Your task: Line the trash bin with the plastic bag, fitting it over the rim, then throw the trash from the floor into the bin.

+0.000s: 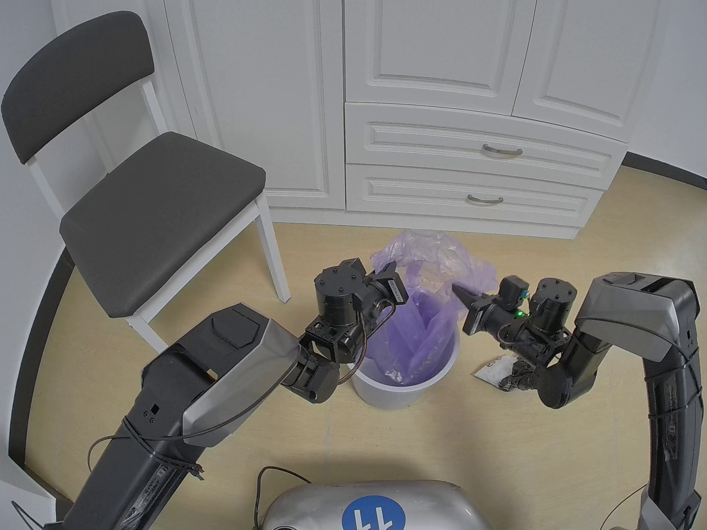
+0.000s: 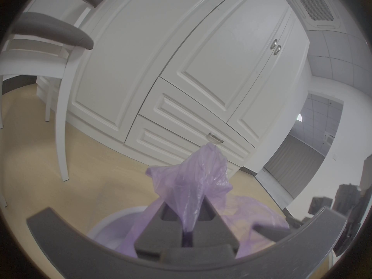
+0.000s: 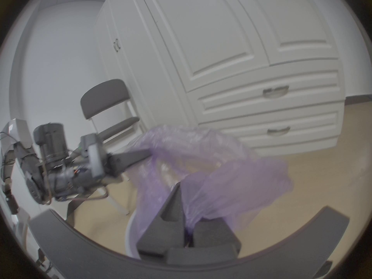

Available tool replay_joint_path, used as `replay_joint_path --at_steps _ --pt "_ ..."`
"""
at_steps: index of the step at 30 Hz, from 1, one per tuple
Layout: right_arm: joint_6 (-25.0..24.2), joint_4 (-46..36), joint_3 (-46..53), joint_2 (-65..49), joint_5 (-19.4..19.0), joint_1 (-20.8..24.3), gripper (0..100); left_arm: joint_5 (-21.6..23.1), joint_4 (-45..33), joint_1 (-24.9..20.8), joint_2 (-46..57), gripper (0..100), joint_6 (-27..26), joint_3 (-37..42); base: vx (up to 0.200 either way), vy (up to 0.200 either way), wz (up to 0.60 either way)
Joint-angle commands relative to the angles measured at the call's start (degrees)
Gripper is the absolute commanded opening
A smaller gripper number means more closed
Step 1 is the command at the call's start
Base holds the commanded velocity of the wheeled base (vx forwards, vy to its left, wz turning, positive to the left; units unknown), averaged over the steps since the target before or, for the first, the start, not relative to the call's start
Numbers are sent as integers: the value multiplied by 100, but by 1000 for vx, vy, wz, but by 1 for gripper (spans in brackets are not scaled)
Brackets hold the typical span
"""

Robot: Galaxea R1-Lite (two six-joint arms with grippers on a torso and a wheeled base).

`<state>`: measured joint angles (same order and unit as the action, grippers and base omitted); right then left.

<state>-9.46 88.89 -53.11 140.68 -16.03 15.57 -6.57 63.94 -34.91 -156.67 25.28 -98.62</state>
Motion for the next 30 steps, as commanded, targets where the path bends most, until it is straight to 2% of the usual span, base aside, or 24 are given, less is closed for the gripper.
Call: replay_joint_path --at_steps 1,9,14,17,21,24,29,30 --pt "-65 111 143 337 -164 131 0 -11 75 125 -250 0 -6 -8 0 0 0" --pt "-645 111 196 408 -243 447 0 15 84 468 -214 0 -32 18 0 0 0" --pt "-627 111 310 443 -234 456 0 33 4 512 -153 0 -129 256 0 0 0" --pt "-557 102 346 408 -216 403 0 59 4 547 119 0 -480 616 0 0 0" --pt "-293 -399 609 -58 -216 227 0 420 4 767 735 0 -1333 1460 0 0 0" --pt "-74 -909 741 -410 -216 131 0 868 -119 872 1209 0 -1430 2066 0 0 0" --pt "181 -1674 899 -796 -216 8 0 991 -866 978 1658 0 -1456 2330 0 0 0" --pt "313 -2385 934 -1060 -207 -10 0 991 -1164 1066 1745 0 -1456 2295 0 0 0"
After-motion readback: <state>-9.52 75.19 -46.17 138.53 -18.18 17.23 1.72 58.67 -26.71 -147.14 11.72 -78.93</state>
